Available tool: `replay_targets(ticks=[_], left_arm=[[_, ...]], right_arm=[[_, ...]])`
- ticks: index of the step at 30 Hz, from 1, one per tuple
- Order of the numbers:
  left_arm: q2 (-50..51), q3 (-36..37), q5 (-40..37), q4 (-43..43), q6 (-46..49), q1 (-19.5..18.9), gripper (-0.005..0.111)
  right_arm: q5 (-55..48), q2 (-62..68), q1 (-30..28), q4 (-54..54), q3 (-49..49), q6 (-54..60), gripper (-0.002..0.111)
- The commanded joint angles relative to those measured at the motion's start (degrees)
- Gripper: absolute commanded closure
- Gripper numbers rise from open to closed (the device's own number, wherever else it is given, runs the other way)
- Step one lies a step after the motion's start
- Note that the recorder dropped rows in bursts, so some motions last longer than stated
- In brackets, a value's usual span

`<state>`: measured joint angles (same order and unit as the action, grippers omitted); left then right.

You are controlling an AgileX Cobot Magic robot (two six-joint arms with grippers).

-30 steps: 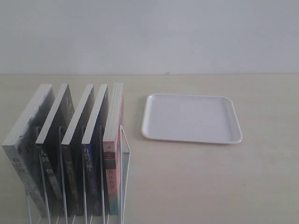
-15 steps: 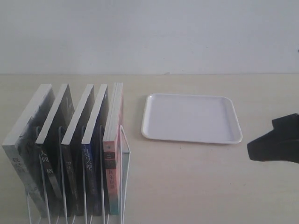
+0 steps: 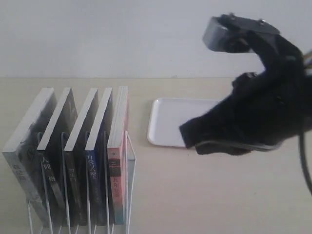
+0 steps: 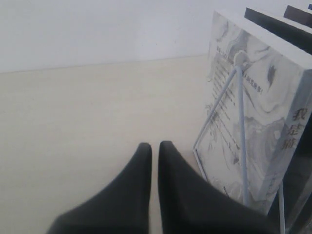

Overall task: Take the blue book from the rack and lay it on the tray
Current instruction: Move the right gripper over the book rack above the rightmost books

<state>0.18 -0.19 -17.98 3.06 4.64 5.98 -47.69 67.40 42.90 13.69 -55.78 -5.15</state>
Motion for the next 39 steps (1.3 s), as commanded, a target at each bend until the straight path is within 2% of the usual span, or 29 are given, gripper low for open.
replay_targets(ticks=[1, 8, 15, 17, 22, 23, 32, 36, 39], left_arm=[[-0.2, 0.2, 0.0, 0.0, -0.4, -0.2, 0.102], [-0.2, 0.2, 0.0, 0.0, -0.4, -0.2, 0.102], [-0.2, 0.2, 0.0, 0.0, -0.4, -0.2, 0.102], [-0.2, 0.2, 0.0, 0.0, -0.4, -0.2, 0.102], [-0.2, 0.2, 0.0, 0.0, -0.4, -0.2, 0.102], [-0.2, 0.2, 0.0, 0.0, -0.4, -0.2, 0.102], [-0.2, 0.2, 0.0, 0.0, -0.4, -0.2, 0.102], [-0.2, 0.2, 0.0, 0.0, -0.4, -0.2, 0.102], [-0.2, 0.2, 0.0, 0.0, -0.4, -0.2, 0.102]], right_arm=[[-5.6, 7.8, 3.6, -9.4, -12.5, -8.5, 0.108], [-11.8, 19.7, 3.6, -10.3, -28.6, -13.0, 0.108], [-12.7, 26.2, 3.6, -10.4, -33.5, -13.6, 0.108], [-12.7, 27.3, 3.6, -10.5, -34.6, -13.5, 0.102], [-12.8, 28.6, 3.6, -9.8, -36.9, -14.5, 0.065], [-13.2, 28.7, 3.6, -9.3, -37.4, -14.5, 0.062], [-22.3, 32.5, 4.5, -8.5, -45.7, -16.1, 0.063], [-22.3, 33.1, 8.7, -13.7, -46.4, -16.3, 0.063], [-20.6, 33.3, 10.4, -19.2, -46.4, -21.5, 0.062]])
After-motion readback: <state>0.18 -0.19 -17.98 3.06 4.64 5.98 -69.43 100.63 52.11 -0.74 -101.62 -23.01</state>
